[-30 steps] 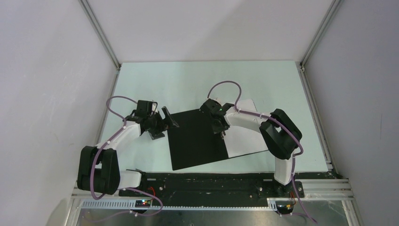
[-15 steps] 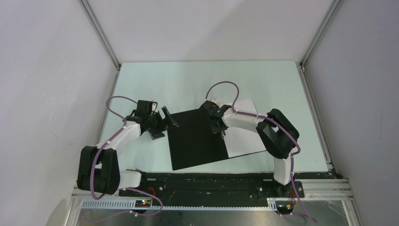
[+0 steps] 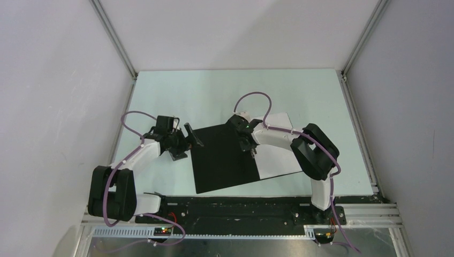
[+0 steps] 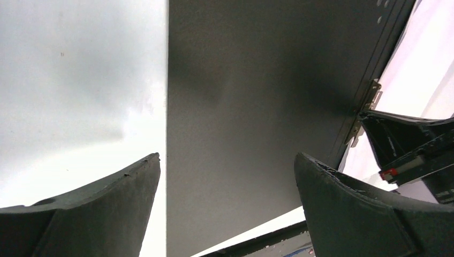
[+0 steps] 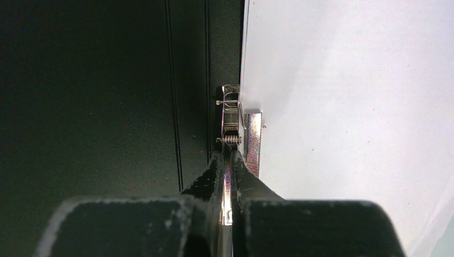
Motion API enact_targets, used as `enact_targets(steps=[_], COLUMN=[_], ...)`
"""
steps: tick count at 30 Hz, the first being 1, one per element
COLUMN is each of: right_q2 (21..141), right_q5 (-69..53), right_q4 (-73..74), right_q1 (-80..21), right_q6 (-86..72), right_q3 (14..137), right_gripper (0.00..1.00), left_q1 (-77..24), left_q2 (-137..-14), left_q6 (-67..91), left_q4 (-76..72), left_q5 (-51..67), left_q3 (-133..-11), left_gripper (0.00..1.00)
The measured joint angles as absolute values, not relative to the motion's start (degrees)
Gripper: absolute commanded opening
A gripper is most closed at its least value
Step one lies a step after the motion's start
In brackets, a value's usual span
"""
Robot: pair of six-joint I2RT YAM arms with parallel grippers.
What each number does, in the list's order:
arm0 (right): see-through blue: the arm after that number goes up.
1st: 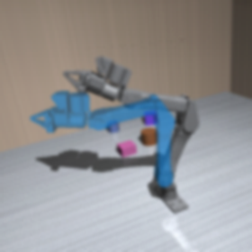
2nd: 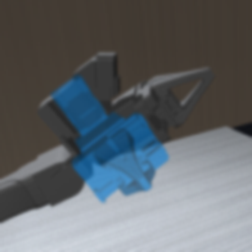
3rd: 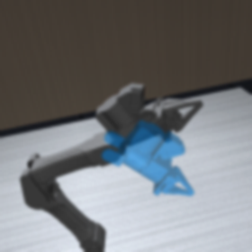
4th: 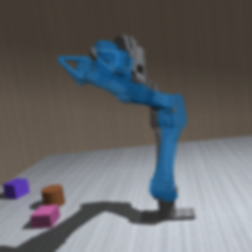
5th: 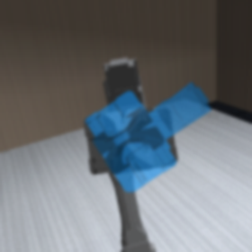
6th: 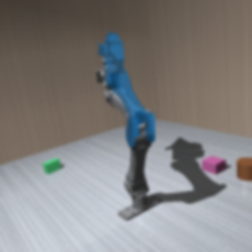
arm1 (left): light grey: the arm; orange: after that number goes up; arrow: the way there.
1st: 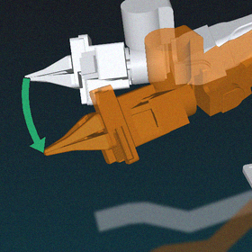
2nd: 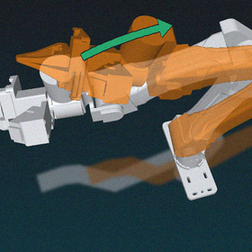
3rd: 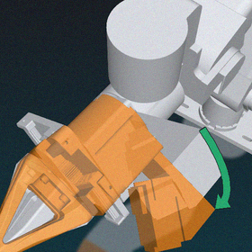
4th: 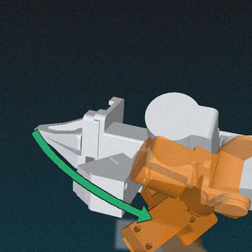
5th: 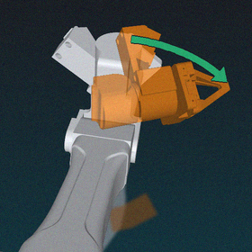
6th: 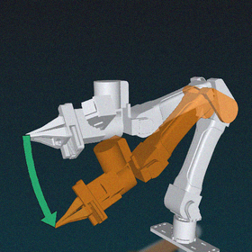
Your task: Put the files into the folder
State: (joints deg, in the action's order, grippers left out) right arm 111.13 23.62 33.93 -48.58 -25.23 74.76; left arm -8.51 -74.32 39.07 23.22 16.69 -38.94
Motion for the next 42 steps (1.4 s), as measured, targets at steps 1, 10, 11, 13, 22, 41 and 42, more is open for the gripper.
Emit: enact_targets(steps=[1, 10, 11, 13, 22, 41, 42], right_q2=[111.0, 108.3, 107.5, 105.7, 100.2, 103.4, 104.1], right_q5=[23.2, 13.8, 13.1, 11.6, 5.4, -1.1, -1.4], right_q4=[34.1, 35.9, 36.2, 36.4, 36.4, 33.0, 32.2], right_q1=[-48.3, -42.3, -41.7, -41.1, -39.3, -37.8, -38.0], right_q6=[-25.2, -25.8, -25.9, -25.9, -25.9, -30.5, -31.1], right_q3=[74.8, 74.8, 74.8, 74.8, 74.8, 74.1, 73.9], right_gripper=[0.00, 0.00, 0.00, 0.00, 0.00, 0.11, 0.14], left_q1=[-8.5, -8.5, -8.5, -8.5, -8.2, -8.4, -8.6], left_q2=[-74.3, -74.2, -74.2, -74.2, -76.2, -67.6, -67.1], left_q6=[39.1, 39.0, 39.0, 38.7, 36.3, 36.3, 36.5], left_q4=[23.2, 23.2, 23.2, 23.2, 23.6, 24.3, 24.3], left_q5=[16.7, 16.7, 16.8, 17.1, 20.6, 32.2, 32.3], left_q3=[-38.6, -38.0, -38.0, -38.0, -40.1, -46.2, -46.5], left_gripper=[1.00, 1.00, 1.00, 1.00, 1.00, 1.00, 1.00])
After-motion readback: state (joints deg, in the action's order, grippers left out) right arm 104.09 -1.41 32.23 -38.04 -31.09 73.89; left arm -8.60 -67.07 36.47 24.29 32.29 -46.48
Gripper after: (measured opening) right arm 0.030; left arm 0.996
